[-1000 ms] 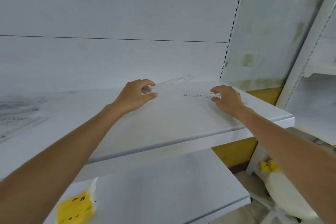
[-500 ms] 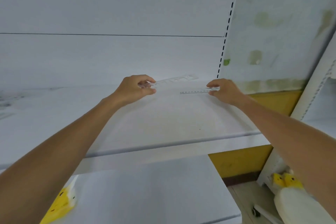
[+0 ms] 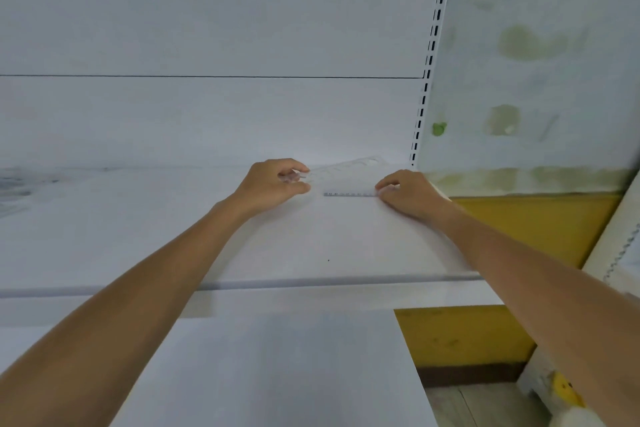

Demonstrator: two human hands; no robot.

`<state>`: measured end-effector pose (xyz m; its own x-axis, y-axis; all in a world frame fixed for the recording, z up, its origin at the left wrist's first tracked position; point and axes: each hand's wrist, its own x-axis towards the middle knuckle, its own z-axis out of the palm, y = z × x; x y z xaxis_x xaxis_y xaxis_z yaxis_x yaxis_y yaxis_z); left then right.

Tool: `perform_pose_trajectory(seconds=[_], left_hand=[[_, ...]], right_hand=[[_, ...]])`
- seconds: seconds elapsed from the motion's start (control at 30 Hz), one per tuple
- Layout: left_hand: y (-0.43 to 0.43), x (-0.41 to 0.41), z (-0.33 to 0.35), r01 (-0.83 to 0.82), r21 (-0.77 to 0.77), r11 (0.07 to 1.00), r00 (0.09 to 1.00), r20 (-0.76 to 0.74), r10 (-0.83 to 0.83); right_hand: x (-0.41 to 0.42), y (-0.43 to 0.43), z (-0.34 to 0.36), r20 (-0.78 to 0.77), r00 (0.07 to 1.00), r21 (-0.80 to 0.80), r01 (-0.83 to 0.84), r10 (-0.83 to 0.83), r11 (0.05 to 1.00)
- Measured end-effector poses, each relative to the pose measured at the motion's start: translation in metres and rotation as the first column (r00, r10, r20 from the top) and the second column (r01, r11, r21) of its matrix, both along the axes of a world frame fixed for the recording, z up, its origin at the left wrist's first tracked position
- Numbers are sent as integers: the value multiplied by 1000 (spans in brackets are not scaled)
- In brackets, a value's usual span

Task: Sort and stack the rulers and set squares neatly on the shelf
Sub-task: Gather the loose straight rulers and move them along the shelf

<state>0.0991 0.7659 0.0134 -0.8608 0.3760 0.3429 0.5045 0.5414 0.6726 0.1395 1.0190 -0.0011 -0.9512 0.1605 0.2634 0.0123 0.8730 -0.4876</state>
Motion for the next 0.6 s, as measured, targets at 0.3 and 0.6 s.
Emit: perform_pose_trajectory(seconds=[0.3,0.6], left_hand=[[32,-8,3,-5,9,1000,1000,-12,5],[64,-13,-4,66,2,998,998,-1,-66]], right_hand=[[54,-4,8,5,1000,132,21,-21,991],[100,-18,-7,-25,999,168,-37,41,985]])
